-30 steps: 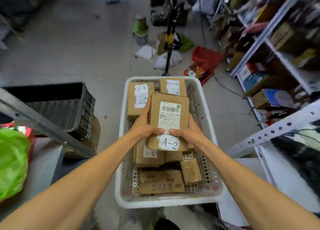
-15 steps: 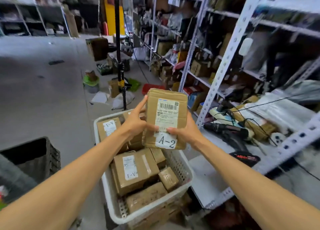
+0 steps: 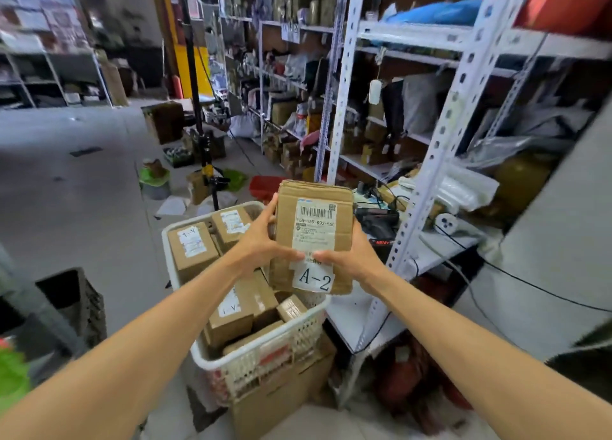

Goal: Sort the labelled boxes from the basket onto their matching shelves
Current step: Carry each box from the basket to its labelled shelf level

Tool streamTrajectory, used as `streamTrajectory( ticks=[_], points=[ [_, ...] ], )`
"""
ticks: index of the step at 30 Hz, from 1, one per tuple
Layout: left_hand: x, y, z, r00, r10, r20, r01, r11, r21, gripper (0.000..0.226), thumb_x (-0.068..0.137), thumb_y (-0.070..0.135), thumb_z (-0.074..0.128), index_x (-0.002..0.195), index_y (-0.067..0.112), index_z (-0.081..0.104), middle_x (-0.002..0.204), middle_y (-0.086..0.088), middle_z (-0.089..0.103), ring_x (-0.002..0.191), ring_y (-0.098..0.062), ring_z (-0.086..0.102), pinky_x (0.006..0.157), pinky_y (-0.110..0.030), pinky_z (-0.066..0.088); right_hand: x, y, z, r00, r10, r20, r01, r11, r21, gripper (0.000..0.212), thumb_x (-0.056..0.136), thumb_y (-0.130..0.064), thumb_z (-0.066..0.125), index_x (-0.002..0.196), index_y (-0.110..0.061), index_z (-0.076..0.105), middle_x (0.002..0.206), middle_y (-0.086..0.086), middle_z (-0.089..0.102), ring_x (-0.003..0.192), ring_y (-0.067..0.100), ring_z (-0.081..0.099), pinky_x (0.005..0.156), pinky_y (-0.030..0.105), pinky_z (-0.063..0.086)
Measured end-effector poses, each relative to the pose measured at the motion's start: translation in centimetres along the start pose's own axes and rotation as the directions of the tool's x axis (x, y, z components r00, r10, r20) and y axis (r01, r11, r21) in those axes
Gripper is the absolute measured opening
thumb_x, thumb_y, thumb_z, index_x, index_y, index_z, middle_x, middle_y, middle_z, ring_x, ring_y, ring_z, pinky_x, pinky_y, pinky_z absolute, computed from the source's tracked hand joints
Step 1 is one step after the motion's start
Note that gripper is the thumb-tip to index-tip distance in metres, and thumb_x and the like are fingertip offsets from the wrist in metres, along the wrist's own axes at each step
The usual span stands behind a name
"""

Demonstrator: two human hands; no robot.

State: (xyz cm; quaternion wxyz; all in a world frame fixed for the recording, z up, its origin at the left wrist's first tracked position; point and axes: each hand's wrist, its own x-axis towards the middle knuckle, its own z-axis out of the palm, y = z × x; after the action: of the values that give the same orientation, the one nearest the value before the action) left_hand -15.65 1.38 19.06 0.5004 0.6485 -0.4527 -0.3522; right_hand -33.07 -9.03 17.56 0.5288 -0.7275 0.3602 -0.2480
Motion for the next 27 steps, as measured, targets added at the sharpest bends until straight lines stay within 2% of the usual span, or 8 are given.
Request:
streamTrajectory(
  ticks=[6, 8, 11, 14, 17, 22, 25, 27],
  points=[
    [-2.9, 2.0, 7.8, 0.992, 0.011, 0.127, -0.012, 1.000, 0.010, 0.130, 0.057, 0.012, 0.091, 0.150, 0.043, 0.007, 0.145, 0.000, 0.042, 0.131, -0.020, 0.045, 0.102, -0.046, 0.046, -8.0, 2.2, -5.9, 0.989, 0.063, -0.135, -0.052, 0.995, 0.086, 0.109, 0.056, -0.017, 0.090, 0.144, -0.023, 0.026, 0.126, -0.005, 0.061, 0.116, 0.013, 0.059, 0.103, 0.043, 0.047],
    [-3.4, 3.3, 11.0, 0.986, 0.040, 0.162, -0.043, 0.999, 0.011, 0.126, 0.059, 0.007, 0.089, 0.151, 0.041, 0.009, 0.140, 0.005, 0.044, 0.131, -0.015, 0.042, 0.105, -0.041, 0.043, -10.5, 3.0, -8.4, 0.978, 0.044, -0.202, -0.029, 0.997, 0.076, 0.115, 0.048, -0.027, 0.092, 0.143, -0.027, 0.028, 0.126, -0.007, 0.061, 0.117, 0.012, 0.059, 0.103, 0.046, 0.046],
    [-3.7, 5.3, 15.5, 0.974, 0.093, 0.205, -0.098, 0.995, 0.011, 0.123, 0.059, 0.003, 0.088, 0.150, 0.040, 0.013, 0.128, 0.008, 0.049, 0.125, -0.010, 0.044, 0.098, -0.030, 0.043, -13.9, 3.6, -12.2, 0.946, 0.015, -0.324, -0.006, 1.000, 0.027, 0.106, 0.056, -0.017, 0.090, 0.144, -0.025, 0.030, 0.125, -0.009, 0.061, 0.116, 0.009, 0.057, 0.105, 0.039, 0.044],
    [-4.1, 7.4, 20.3, 0.947, 0.128, 0.295, -0.120, 0.992, -0.044, 0.126, 0.055, 0.004, 0.090, 0.149, 0.045, 0.017, 0.132, 0.001, 0.050, 0.126, -0.020, 0.048, 0.102, -0.042, 0.046, -17.6, 3.8, -16.4, 0.908, 0.002, -0.419, -0.006, 1.000, -0.008, 0.106, 0.053, -0.022, 0.090, 0.142, -0.027, 0.032, 0.125, -0.009, 0.061, 0.117, 0.010, 0.057, 0.105, 0.041, 0.045],
    [-4.6, 9.2, 25.5, 0.909, 0.161, 0.385, -0.140, 0.987, -0.083, 0.125, 0.058, 0.002, 0.088, 0.149, 0.044, 0.015, 0.141, 0.000, 0.044, 0.130, -0.024, 0.045, 0.104, -0.051, 0.043, -21.2, 4.6, -20.5, 0.874, 0.025, -0.485, -0.022, 1.000, 0.012, 0.093, 0.064, -0.003, 0.085, 0.138, -0.024, 0.033, 0.119, -0.008, 0.061, 0.114, 0.011, 0.058, 0.094, 0.031, 0.052],
    [-4.6, 11.4, 35.0, 0.788, 0.264, 0.556, -0.187, 0.963, -0.193, 0.120, 0.062, -0.002, 0.084, 0.149, 0.040, 0.012, 0.135, 0.003, 0.048, 0.123, -0.016, 0.050, 0.087, -0.021, 0.050, -27.0, 6.2, -26.6, 0.746, 0.128, -0.653, -0.091, 0.992, 0.090, 0.102, 0.070, 0.012, 0.074, 0.149, -0.026, 0.022, 0.124, -0.002, 0.061, 0.120, 0.019, 0.056, 0.101, 0.046, 0.048],
    [-4.6, 13.0, 40.5, 0.688, 0.315, 0.654, -0.202, 0.948, -0.244, 0.120, 0.060, 0.000, 0.086, 0.147, 0.042, 0.015, 0.122, 0.013, 0.052, 0.117, -0.014, 0.054, 0.089, -0.023, 0.050, -30.7, 6.5, -29.7, 0.630, 0.181, -0.755, -0.118, 0.984, 0.137, 0.106, 0.069, 0.012, 0.074, 0.151, -0.028, 0.019, 0.122, -0.005, 0.061, 0.121, 0.019, 0.055, 0.101, 0.046, 0.048],
    [-4.9, 14.4, 43.8, 0.602, 0.337, 0.724, -0.201, 0.941, -0.271, 0.117, 0.062, 0.001, 0.086, 0.147, 0.041, 0.015, 0.121, 0.015, 0.052, 0.112, -0.011, 0.055, 0.079, -0.017, 0.052, -33.2, 6.2, -31.4, 0.550, 0.184, -0.815, -0.141, 0.982, 0.126, 0.107, 0.069, 0.007, 0.076, 0.151, -0.028, 0.018, 0.123, -0.005, 0.060, 0.122, 0.019, 0.054, 0.102, 0.046, 0.048]
  ],
)
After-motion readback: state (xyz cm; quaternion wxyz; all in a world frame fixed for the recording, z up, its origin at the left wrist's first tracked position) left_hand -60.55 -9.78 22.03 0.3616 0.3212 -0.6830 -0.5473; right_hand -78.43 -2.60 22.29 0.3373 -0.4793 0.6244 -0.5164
